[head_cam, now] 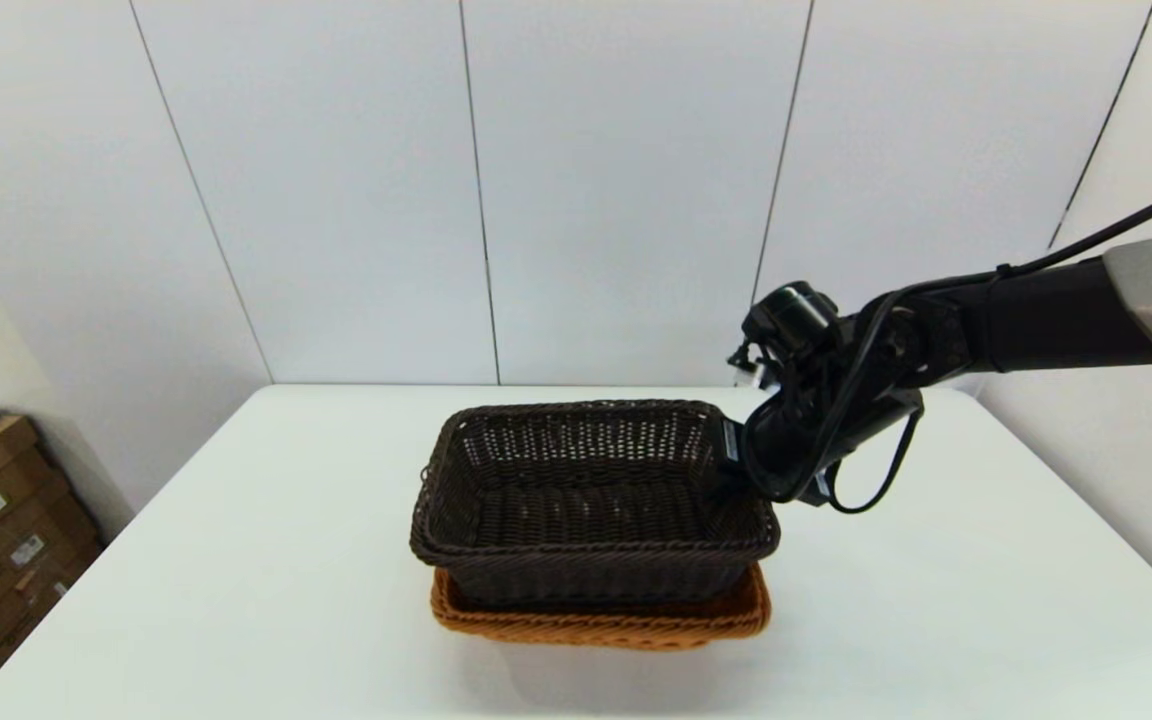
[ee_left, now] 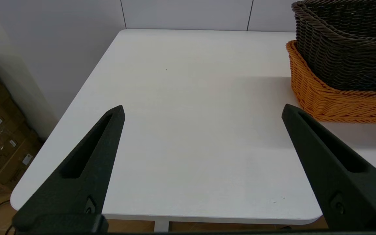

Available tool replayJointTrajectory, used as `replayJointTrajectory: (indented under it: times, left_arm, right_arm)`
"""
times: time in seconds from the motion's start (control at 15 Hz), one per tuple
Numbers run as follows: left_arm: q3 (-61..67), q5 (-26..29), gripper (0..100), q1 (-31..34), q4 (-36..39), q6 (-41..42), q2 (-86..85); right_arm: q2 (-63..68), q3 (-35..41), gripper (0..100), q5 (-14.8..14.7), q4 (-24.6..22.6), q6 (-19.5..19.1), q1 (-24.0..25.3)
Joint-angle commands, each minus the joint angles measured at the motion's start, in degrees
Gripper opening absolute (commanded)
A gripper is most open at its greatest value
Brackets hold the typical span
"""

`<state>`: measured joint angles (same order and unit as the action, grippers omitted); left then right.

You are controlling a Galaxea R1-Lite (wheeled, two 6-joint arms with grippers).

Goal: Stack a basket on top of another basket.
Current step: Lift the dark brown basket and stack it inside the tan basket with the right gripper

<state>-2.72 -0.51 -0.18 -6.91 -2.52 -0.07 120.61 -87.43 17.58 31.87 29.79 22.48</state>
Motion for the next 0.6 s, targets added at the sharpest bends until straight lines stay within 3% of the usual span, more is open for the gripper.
replayJointTrajectory:
  times: [0.07, 0.6]
  left_arm:
    - [0.0, 0.0, 100, 0.0, 0.0, 0.0, 0.1]
    - [0.0, 0.0, 100, 0.0, 0.0, 0.0, 0.1]
  right_arm:
    - [0.1, 0.6, 0, 0.0, -0.3, 0.2, 0.0]
    - [-0.1, 0.8, 0, 0.0, -0.2, 0.2, -0.2]
